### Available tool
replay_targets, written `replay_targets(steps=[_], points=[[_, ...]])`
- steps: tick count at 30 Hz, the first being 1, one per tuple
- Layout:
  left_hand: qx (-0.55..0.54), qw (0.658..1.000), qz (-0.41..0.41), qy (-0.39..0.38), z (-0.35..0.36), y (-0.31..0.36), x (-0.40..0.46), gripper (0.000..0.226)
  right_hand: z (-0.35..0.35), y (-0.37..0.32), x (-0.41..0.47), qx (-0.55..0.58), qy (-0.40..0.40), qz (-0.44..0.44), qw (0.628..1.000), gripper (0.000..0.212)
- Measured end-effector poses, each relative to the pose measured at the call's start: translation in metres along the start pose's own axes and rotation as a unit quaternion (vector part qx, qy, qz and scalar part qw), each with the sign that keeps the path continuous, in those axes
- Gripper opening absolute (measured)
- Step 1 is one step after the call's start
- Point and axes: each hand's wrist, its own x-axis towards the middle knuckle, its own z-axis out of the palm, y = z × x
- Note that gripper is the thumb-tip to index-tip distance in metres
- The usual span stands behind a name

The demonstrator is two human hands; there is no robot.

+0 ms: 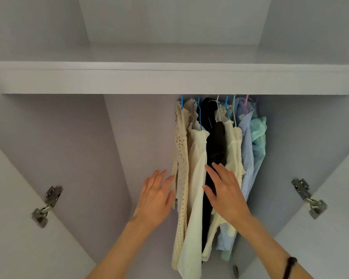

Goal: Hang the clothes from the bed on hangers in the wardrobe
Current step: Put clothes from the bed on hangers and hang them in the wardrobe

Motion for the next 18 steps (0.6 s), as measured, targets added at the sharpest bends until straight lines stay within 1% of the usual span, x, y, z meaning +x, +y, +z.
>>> replay_targets(steps=[1, 3, 6, 9, 12, 15, 18], points=[[-0.014, 1.0, 0.004, 0.001, -0.002, 0.003, 0.012, 0.051, 0.001, 0.003, 0.012, -0.006, 0.011, -0.005, 1.0, 0.05], [-0.027, 1.0, 0.009, 0.006, -0.001, 0.005, 0.037, 0.047, 0.003, 0.009, 0.037, -0.018, 0.034, -0.014, 0.999, 0.05], [-0.045, 0.998, -0.005, 0.036, 0.002, 0.008, 0.072, 0.046, 0.008, 0.018, 0.073, -0.035, 0.045, -0.028, 0.998, 0.047], [-0.094, 0.99, -0.068, 0.074, 0.007, 0.012, 0.109, 0.047, 0.02, 0.031, 0.101, -0.038, 0.024, -0.036, 0.998, 0.047], [-0.115, 0.982, -0.137, 0.063, 0.016, 0.014, 0.141, 0.05, 0.03, 0.046, 0.113, -0.057, -0.001, -0.059, 0.997, 0.052], [-0.141, 0.971, -0.179, 0.072, 0.025, 0.016, 0.164, 0.044, 0.036, 0.058, 0.119, -0.062, -0.016, -0.08, 0.995, 0.056], [-0.165, 0.959, -0.206, 0.104, 0.033, 0.017, 0.179, 0.037, 0.036, 0.063, 0.126, -0.057, -0.022, -0.091, 0.994, 0.057]])
